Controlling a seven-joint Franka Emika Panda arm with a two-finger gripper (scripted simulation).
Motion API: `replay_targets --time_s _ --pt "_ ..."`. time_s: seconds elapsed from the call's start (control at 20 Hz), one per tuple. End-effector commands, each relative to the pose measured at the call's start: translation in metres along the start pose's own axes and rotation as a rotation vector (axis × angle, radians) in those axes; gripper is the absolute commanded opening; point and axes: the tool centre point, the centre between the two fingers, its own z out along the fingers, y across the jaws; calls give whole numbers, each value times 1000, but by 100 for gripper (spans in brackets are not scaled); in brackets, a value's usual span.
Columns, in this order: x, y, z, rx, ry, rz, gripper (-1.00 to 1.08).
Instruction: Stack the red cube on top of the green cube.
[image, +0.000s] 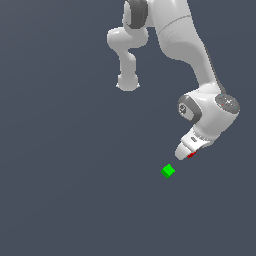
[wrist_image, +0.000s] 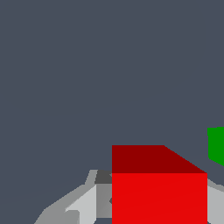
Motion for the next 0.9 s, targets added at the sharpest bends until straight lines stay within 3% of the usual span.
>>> replay_targets --time_s 0.0,0.55,0.85 --pt "0 0 -17 0 1 0 -100" --pt "1 0 -41 0 2 0 -100" --pt "1 24 -30 0 2 0 -100"
